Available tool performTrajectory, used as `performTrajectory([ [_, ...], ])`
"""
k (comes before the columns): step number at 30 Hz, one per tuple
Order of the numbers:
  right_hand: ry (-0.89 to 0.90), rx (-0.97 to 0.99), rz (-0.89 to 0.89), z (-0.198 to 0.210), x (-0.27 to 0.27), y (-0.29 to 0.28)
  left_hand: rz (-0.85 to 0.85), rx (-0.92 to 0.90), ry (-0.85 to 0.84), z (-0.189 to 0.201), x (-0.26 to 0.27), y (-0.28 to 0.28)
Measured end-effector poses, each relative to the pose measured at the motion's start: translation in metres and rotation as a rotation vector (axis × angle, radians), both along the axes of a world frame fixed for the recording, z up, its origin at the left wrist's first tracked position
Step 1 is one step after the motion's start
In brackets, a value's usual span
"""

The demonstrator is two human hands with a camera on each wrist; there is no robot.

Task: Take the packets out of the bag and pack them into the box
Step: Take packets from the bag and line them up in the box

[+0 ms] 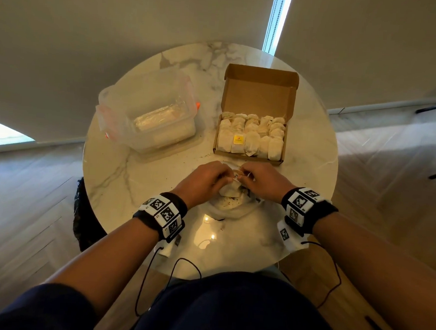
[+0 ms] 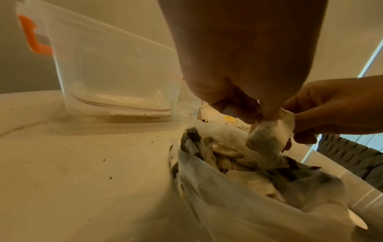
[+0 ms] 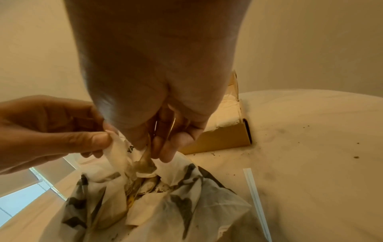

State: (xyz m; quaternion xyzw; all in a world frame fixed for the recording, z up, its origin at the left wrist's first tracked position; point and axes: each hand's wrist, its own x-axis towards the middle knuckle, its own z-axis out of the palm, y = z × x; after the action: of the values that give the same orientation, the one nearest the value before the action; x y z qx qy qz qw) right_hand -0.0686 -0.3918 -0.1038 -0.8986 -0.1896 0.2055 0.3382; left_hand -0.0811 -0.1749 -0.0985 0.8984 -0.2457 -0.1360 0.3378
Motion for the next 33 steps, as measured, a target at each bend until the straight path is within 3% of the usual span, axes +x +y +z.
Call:
performTrajectory([
  [6, -0.03, 0.042, 0.002, 0.01, -0.003, 0.007, 0.203, -0.077, 0.065, 0.001, -0.002, -0.005],
  [16, 0.003, 0.129, -0.082, 0.015, -0.003, 0.0, 0.199, -0.05, -0.016, 0.004, 0.011, -0.018],
  [24, -0.122, 0.139, -0.148, 0.006, 0.024, -0.017, 0.184, -0.084, -0.047, 0.015, 0.041, -0.041],
  [33, -0.079, -0.013, -0.312, 0.005, 0.079, -0.063, 0.166, -0.033, 0.043, -0.01, 0.074, -0.061],
])
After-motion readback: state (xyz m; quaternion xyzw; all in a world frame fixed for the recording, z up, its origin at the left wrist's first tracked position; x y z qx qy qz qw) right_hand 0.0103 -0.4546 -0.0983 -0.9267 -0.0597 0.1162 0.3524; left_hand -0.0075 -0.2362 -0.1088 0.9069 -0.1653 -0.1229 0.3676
